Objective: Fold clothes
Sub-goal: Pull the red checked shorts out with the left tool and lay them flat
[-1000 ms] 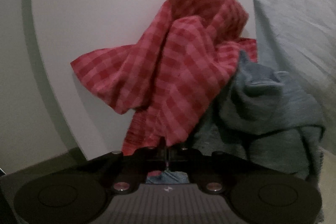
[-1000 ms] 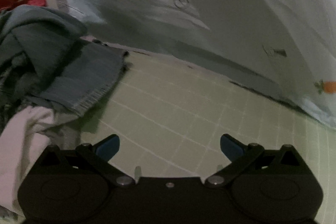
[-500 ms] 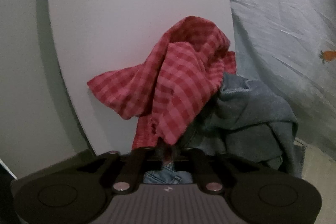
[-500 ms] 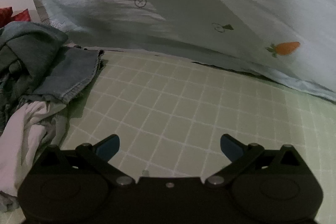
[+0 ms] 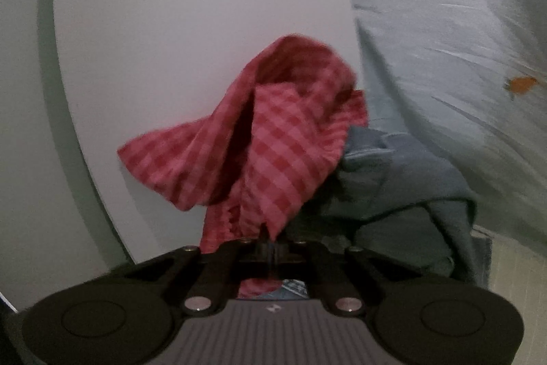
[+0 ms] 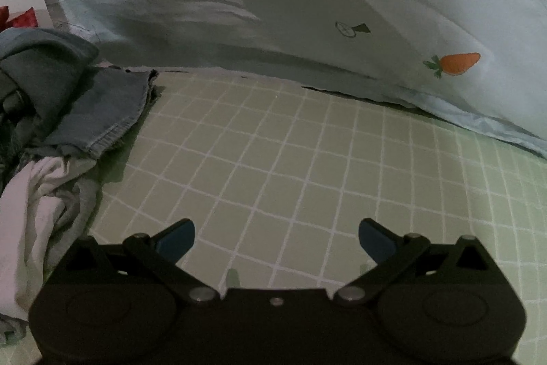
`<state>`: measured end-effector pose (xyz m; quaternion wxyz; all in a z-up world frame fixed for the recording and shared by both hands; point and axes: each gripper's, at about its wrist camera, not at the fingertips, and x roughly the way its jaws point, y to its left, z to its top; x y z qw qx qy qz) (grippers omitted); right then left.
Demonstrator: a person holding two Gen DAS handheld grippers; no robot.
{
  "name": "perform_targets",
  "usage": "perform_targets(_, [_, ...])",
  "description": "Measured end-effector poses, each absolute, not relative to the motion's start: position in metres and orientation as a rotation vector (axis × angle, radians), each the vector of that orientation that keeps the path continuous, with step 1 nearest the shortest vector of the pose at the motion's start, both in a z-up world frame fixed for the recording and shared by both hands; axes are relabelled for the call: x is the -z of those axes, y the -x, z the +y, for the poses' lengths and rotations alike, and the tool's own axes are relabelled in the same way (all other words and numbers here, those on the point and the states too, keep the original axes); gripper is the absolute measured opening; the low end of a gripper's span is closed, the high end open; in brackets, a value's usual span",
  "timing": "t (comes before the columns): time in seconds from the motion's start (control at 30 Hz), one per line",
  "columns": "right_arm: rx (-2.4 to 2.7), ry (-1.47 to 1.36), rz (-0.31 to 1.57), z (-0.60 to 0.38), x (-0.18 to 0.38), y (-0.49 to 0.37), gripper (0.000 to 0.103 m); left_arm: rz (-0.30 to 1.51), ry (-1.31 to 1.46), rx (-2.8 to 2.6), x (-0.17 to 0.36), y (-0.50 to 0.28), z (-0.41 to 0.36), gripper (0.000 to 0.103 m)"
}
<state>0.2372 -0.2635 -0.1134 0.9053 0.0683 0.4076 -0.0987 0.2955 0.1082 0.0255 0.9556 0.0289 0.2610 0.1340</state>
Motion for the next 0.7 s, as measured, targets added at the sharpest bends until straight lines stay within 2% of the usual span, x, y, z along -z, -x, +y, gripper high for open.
perform_targets(0.23, [0.196,-0.160,0.828,-0.267,0.107,-0.217,0.103,0.518,-0.037,-0.169,-0.036,-0.255,0.071,0.000])
perform_targets(0.4, [0.210,-0.192,0.805,-0.282,0.100,-0.186,0.103,0.531,-0.061,-0.008,-0.044,-0.212,0.014,0.000])
perform_targets(0.7, [0.312,-0.220,0.782,-0.355,0.084,-0.094,0.103,0.700,0.007,0.327,-0.011,-0.159,-0.099,0.000])
